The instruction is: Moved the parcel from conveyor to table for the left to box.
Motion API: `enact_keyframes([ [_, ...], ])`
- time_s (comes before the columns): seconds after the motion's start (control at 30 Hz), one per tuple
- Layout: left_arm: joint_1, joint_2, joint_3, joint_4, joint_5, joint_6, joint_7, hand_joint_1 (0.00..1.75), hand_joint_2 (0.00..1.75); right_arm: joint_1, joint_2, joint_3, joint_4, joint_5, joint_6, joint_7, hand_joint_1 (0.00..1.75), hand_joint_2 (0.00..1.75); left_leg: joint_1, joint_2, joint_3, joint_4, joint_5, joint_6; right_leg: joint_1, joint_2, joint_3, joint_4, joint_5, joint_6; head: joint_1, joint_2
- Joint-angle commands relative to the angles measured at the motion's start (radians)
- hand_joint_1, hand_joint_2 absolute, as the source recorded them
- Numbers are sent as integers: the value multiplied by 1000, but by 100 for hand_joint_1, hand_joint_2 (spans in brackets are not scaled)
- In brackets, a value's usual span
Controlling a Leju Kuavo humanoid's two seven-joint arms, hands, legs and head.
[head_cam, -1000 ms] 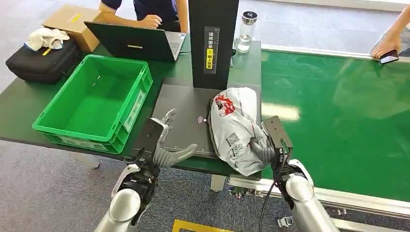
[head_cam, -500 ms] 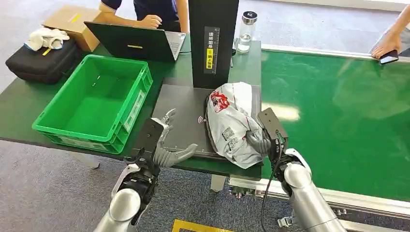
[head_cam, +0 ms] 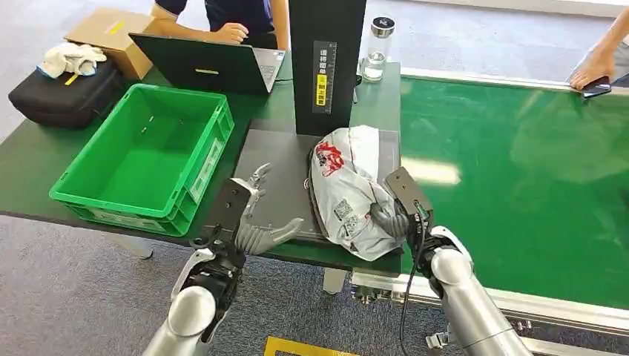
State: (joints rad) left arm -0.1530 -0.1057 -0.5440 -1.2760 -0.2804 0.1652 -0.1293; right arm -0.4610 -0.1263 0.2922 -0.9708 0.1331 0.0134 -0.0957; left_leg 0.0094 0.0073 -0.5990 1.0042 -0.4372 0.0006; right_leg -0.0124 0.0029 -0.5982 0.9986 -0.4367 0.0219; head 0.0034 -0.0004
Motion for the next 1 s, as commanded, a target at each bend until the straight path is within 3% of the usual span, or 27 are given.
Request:
enact_keyframes([
  [0.03, -37, 39, -46, 48, 8, 5, 6, 0, 175, -66, 25, 35, 91, 1, 28, 7, 0, 175, 0, 1, 3, -2, 0, 0, 0, 1, 3, -1, 0, -1, 0, 0],
  [0.53, -17, 36, -41, 21, -1, 4, 20, 0, 175, -46, -9, 29, 48, -42, 62, -2, 0, 175, -1, 0, 4, -2, 0, 0, 0, 0, 3, -1, -1, -1, 0, 0],
  [0.8, 7, 36, -26, 9, -9, 10, 15, 0, 175, -10, -23, -38, -80, -75, 16, -29, 0, 175, 0, -1, 3, -1, -1, 0, 0, -1, 3, -1, -1, -1, 0, 0],
  [1.0, 4, 27, -16, 22, -14, 16, 6, 0, 175, 47, -26, -155, -276, -139, -62, -82, 0, 175, -1, -3, 4, -1, -1, 0, -1, -3, 4, -1, -2, -1, 0, 0],
])
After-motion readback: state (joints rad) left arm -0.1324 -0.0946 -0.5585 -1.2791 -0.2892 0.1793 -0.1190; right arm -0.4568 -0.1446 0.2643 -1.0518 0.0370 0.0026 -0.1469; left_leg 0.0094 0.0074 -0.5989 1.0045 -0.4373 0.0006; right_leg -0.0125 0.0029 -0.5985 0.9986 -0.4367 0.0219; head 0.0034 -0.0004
